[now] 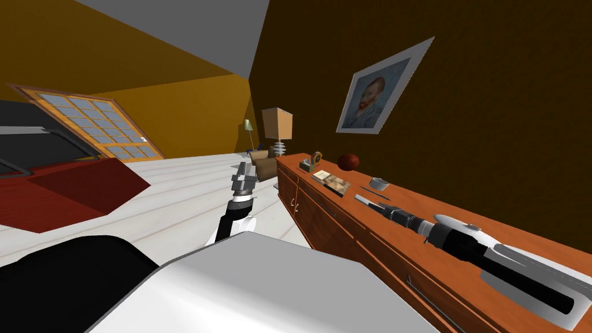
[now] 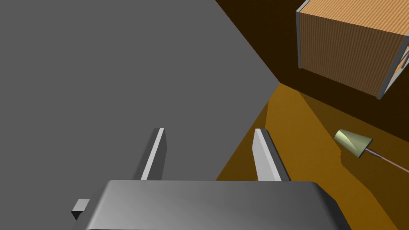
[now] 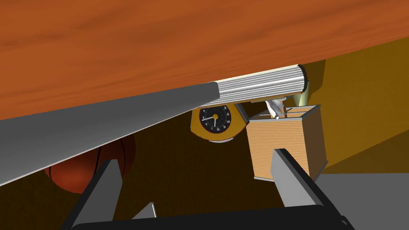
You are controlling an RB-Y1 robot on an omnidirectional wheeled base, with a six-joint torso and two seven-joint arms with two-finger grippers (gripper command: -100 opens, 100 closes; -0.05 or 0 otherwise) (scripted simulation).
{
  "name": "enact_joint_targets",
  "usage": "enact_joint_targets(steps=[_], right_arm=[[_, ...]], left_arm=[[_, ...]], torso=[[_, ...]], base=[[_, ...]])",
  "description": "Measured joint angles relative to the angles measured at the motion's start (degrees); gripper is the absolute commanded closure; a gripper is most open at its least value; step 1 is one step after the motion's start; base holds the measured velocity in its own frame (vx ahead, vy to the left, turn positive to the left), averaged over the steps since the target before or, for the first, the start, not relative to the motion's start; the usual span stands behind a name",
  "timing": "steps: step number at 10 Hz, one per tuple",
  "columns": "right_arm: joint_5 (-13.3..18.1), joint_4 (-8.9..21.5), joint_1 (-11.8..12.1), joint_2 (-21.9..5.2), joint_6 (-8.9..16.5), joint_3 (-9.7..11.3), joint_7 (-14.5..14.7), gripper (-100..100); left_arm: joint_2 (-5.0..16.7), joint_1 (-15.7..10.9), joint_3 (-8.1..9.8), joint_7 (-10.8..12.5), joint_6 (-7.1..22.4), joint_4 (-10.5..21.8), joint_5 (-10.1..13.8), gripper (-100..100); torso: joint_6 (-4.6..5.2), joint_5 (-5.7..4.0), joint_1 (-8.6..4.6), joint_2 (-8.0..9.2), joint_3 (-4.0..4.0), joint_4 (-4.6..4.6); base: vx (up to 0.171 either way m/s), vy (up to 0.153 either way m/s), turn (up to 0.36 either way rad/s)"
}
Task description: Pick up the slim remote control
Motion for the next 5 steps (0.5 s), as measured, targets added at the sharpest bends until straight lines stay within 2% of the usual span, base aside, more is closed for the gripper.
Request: enact_joint_targets(steps=[1, 2, 4, 5], right_arm=[[0.33, 0.77, -0.09, -1.7, -0.58, 0.61, -0.04, -100], [0.43, 1.06, -0.11, -2.97, -0.85, 0.79, -0.03, -100], [1.21, 2.55, -0.37, -6.49, -1.79, 2.48, -0.32, -100], [1.87, 4.2, -0.95, -8.17, -2.9, 4.1, -0.49, -100]], left_arm=[[0.0, 0.01, 0.01, 0.0, 0.0, 0.0, 0.0, 0], [0.0, 0.01, 0.01, 0.0, 0.0, 0.0, 0.0, 0], [0.0, 0.01, 0.0, 0.0, 0.0, 0.0, 0.0, 0], [0.0, 0.0, 0.0, 0.0, 0.0, 0.0, 0.0, 0]], torso=[[0.06, 0.0, -0.02, 0.03, 0.02, 0.01], [0.08, -0.01, -0.03, 0.09, 0.06, 0.03], [0.06, 0.01, 0.02, 0.04, 0.02, 0.01], [0.02, 0.0, 0.02, 0.02, 0.01, 0.0]], base=[[0.01, 0.01, -0.041], [0.025, 0.03, 0.179], [0.027, 0.023, 0.122], [0.028, 0.019, 0.082]])
